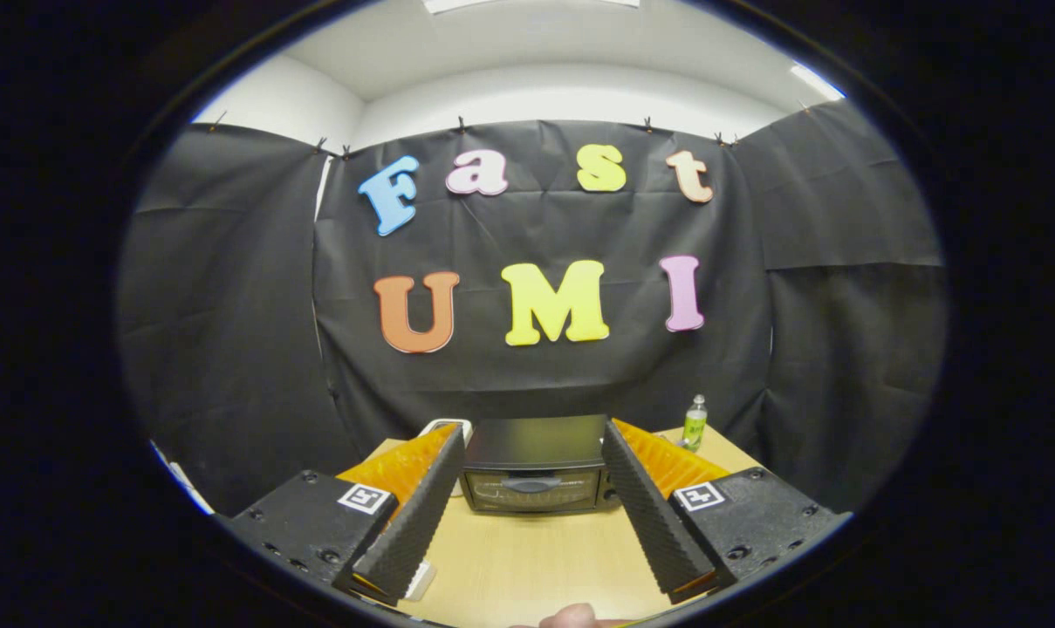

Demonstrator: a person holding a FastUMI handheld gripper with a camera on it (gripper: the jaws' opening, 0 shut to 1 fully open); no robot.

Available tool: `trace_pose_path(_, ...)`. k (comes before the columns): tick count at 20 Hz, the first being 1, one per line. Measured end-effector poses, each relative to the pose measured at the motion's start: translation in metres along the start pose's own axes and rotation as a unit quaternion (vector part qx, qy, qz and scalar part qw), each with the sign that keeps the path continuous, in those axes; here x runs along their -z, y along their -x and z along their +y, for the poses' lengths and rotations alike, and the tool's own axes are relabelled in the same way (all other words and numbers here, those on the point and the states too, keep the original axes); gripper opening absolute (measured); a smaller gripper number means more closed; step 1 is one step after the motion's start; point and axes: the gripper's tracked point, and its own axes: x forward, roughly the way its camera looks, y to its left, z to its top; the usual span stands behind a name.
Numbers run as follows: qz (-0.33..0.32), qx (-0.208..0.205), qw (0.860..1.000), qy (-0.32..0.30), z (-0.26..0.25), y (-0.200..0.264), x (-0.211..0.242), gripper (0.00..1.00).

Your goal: Open the toaster oven, put the food inside, and close the toaster oven door.

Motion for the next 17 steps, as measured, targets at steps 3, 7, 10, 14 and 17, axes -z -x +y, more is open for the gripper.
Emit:
trace_pose_path(3,-0.004,-0.001,1.0,-0.001,0.0019,-0.0025,-0.0023,1.0)
trace_pose_path(7,-0.002,-0.001,1.0,-0.002,0.0013,-0.0055,-0.0002,1.0)
trace_pose_path(10,0.001,0.0,1.0,-0.006,0.0001,-0.0079,0.0017,1.0)
trace_pose_path(14,0.002,0.003,1.0,-0.006,-0.0028,-0.01,0.0046,1.0)
trace_pose_path(17,0.002,0.004,1.0,-0.006,-0.0038,-0.0094,0.0036,1.0)
